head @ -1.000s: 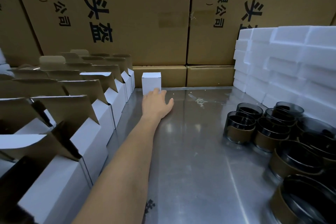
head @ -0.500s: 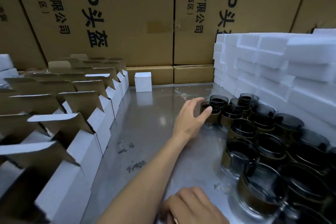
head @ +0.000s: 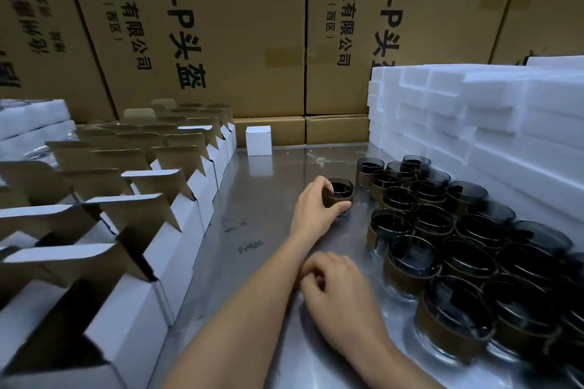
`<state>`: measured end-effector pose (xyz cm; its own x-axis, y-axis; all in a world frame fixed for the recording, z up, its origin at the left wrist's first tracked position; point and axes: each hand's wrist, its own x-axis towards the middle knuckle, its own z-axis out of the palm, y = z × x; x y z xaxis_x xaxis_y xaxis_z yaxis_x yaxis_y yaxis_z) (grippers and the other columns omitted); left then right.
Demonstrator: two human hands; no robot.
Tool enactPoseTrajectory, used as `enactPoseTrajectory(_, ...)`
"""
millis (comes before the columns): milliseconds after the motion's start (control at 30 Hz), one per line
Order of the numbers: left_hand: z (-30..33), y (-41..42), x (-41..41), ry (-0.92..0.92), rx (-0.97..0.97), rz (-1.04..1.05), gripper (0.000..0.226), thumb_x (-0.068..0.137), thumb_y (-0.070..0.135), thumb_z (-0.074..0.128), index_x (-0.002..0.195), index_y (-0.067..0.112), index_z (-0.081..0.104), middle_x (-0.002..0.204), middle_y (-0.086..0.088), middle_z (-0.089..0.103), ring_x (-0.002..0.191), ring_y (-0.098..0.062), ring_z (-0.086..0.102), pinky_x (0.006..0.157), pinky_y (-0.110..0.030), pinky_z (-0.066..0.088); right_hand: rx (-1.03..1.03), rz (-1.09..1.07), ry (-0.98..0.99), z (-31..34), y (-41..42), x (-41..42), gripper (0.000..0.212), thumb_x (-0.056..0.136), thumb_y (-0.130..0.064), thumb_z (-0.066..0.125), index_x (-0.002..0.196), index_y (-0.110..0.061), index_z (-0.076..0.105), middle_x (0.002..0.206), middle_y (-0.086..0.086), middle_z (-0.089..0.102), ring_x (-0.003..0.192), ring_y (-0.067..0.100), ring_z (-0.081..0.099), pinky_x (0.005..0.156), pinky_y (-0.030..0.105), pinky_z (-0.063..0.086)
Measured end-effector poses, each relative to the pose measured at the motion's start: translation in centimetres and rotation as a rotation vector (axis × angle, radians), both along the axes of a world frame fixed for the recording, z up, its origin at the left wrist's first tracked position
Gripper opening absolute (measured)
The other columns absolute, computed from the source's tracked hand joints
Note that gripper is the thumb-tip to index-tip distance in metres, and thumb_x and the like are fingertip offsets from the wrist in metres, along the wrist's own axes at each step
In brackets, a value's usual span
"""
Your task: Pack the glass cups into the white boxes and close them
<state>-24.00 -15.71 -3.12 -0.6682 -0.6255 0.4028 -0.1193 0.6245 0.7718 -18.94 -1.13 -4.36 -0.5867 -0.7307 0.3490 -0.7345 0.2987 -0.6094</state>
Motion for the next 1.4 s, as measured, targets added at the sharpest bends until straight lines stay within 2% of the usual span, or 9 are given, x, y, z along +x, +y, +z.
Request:
enactPoseTrajectory(133,-0.4,2.0,4.2,0.072,0.092,0.041,0.042,0.073,0.023,0.08,0.095,0.024,0.045,0.102,0.003,0.062,0.097,-0.018,0.058,0.083,-0.033,0.048,-0.261,-0.071,-0.336,0.8,0.1,-0.2,0.019,0.084,-0.007,0.054,0.091,-0.024,0.054,0.098,-0.004,0.059,0.092,0.011,0.055,0.078,0.028,0.041)
enactPoseTrajectory(300,-0.9,4.0,9.1,0.172,0.19,0.05,0.078,0.069,0.018,0.083,0.131,0.032,0.038,0.111,0.014,0.056,0.107,-0.005,0.056,0.088,-0.015,0.042,-0.46,-0.07,-0.545,1.2,0.0,-0.8,0.032,0.087,-0.013,0.064,0.113,-0.02,0.047,0.118,-0.002,0.051,0.092,-0.002,0.053,0.087,0.026,0.046)
enactPoseTrajectory(400,-0.9,4.9,11.1,0.214,0.147,0.019,0.086,0.069,0.012,0.08,0.136,0.037,0.033,0.109,0.022,0.054,0.103,-0.002,0.06,0.087,-0.017,0.048,-0.485,0.039,-0.604,1.4,-0.3,-0.7,0.052,0.082,-0.017,0.073,0.127,-0.015,0.045,0.121,-0.006,0.05,0.097,-0.006,0.054,0.082,0.011,0.047)
enactPoseTrajectory(533,-0.4,5.4,12.5,0.251,-0.005,0.03,0.087,0.066,0.013,0.075,0.139,0.034,0.032,0.118,0.015,0.053,0.11,-0.003,0.056,0.094,-0.035,0.05,-0.48,0.165,-0.5,1.2,-0.6,-0.6,0.057,0.074,-0.004,0.079,0.122,-0.015,0.049,0.11,-0.01,0.057,0.088,-0.021,0.054,0.071,0.003,0.043)
enactPoseTrajectory(800,-0.3,4.8,12.8,0.257,-0.036,-0.067,0.085,0.068,0.005,0.072,0.143,0.017,0.034,0.135,0.006,0.041,0.128,-0.004,0.041,0.102,-0.007,0.029,-0.497,0.176,-0.156,1.9,-0.2,-0.9,0.064,0.068,-0.011,0.082,0.12,-0.031,0.051,0.12,-0.013,0.056,0.108,-0.002,0.054,0.085,0.018,0.048)
enactPoseTrajectory(1067,0.1,5.0,13.0,0.276,-0.053,-0.074,0.066,0.068,-0.011,0.066,0.128,0.012,0.052,0.125,-0.001,0.057,0.119,-0.011,0.052,0.102,-0.02,0.039,-0.441,0.209,-0.118,2.2,0.2,-1.6,0.069,0.067,-0.01,0.083,0.119,-0.041,0.05,0.12,-0.013,0.055,0.105,-0.007,0.052,0.085,0.009,0.042)
enactPoseTrajectory(1233,0.0,4.7,13.2,0.215,0.138,-0.153,0.049,0.072,0.007,0.08,0.116,0.021,0.063,0.111,0.005,0.068,0.106,-0.009,0.062,0.087,-0.019,0.047,-0.352,0.25,-0.263,2.8,0.8,-2.7,0.047,0.075,-0.022,0.08,0.118,-0.025,0.061,0.111,-0.008,0.065,0.101,0.0,0.059,0.084,0.015,0.045)
enactPoseTrajectory(1300,0.1,4.7,13.1,0.206,0.238,-0.203,0.035,0.073,0.029,0.082,0.105,0.022,0.069,0.096,0.009,0.073,0.092,-0.007,0.067,0.079,-0.024,0.052,-0.358,0.318,-0.49,3.2,1.2,-2.6,0.029,0.084,-0.034,0.07,0.111,-0.025,0.065,0.102,0.0,0.069,0.093,0.006,0.065,0.076,0.024,0.052)
enactPoseTrajectory(1400,0.5,4.7,13.0,0.153,0.419,-0.237,0.04,0.071,0.063,0.068,0.077,0.023,0.071,0.066,0.01,0.068,0.054,-0.002,0.059,0.059,-0.022,0.048,-0.273,0.398,-0.837,3.3,1.3,-2.2,0.042,0.083,-0.058,0.057,0.112,-0.028,0.064,0.102,0.006,0.07,0.089,0.02,0.068,0.074,0.039,0.053)
